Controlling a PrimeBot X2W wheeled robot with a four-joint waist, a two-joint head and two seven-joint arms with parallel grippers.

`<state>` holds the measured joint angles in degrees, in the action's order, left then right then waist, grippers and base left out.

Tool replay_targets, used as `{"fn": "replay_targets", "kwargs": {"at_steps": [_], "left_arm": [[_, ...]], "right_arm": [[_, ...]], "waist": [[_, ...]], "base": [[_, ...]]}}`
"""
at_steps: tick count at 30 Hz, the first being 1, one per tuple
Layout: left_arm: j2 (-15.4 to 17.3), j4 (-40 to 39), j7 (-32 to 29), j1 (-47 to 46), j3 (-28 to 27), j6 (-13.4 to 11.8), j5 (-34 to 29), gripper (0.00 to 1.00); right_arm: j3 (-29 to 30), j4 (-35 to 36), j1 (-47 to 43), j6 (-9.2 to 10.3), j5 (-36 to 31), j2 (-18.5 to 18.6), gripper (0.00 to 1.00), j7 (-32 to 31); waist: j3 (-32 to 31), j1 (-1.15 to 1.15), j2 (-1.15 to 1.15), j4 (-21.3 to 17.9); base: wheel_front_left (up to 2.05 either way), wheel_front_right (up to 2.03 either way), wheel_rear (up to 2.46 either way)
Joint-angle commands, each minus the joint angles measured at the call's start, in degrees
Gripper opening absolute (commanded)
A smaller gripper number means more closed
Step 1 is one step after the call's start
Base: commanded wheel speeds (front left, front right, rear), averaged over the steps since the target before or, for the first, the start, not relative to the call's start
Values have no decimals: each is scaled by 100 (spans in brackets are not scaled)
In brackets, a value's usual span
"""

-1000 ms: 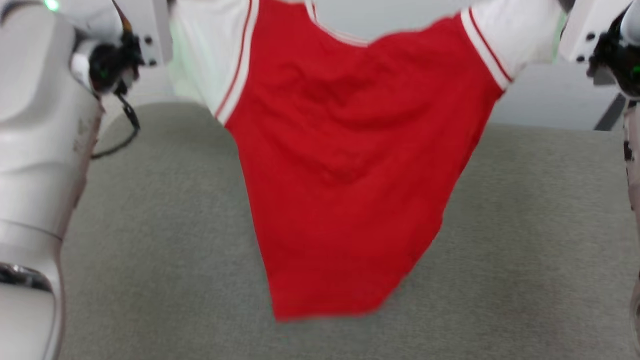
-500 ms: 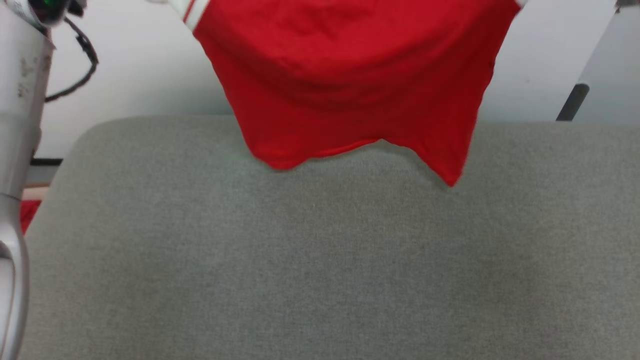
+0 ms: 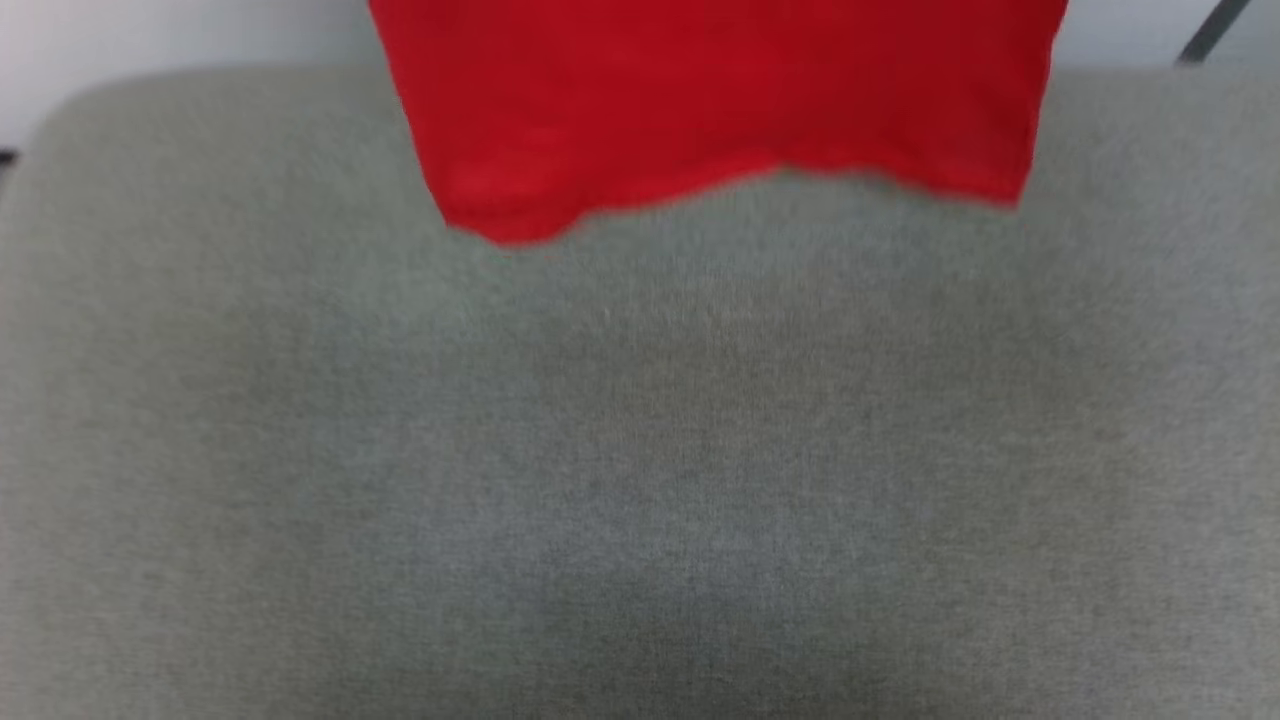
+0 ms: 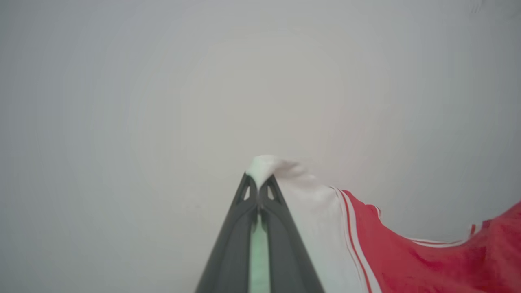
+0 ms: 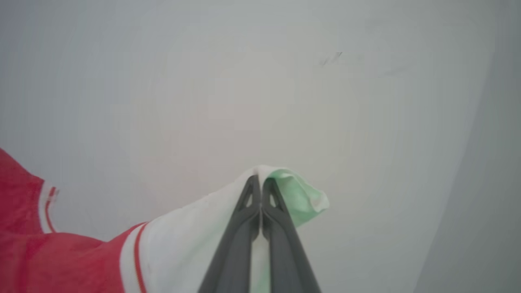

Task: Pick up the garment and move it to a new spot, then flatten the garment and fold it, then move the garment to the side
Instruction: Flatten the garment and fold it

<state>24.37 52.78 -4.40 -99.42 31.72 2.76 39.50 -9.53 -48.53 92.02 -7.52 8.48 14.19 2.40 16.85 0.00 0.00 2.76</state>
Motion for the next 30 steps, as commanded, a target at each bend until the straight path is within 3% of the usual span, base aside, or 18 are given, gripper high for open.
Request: {"fn": "replay_targets", "kwargs": {"at_steps": [1,8,12,17,25,30], "left_arm": [[-37,12,123,-151,4,-4,-67,0],[-151,48,934,-1149,-21,182,-245,0],[-219,122,1569,-1449,-29,282,-311,0],[-337,356,1878,-1386,-116,347,-236,0],[-487,733,1961,-853,-202,414,-212,0],[-615,851,1957,-407,-42,461,-259,0]], "right_arm": [[27,-53,150,6,-133,14,0,170],[288,-216,1089,6,-1308,-53,0,1128],[452,-104,1252,6,-1865,-122,0,1261],[640,136,1043,6,-2291,-256,0,1280],[599,-133,503,6,-2357,-499,0,1278],[454,-218,247,6,-2118,-366,0,1278]], "waist": [[977,0,0,-85],[2205,0,0,-6],[2733,0,0,75],[3136,0,0,236],[3076,0,0,389],[2741,0,0,466]], "base": [[0,0,0],[0,0,0],[0,0,0],[0,0,0],[0,0,0],[0,0,0]]}}
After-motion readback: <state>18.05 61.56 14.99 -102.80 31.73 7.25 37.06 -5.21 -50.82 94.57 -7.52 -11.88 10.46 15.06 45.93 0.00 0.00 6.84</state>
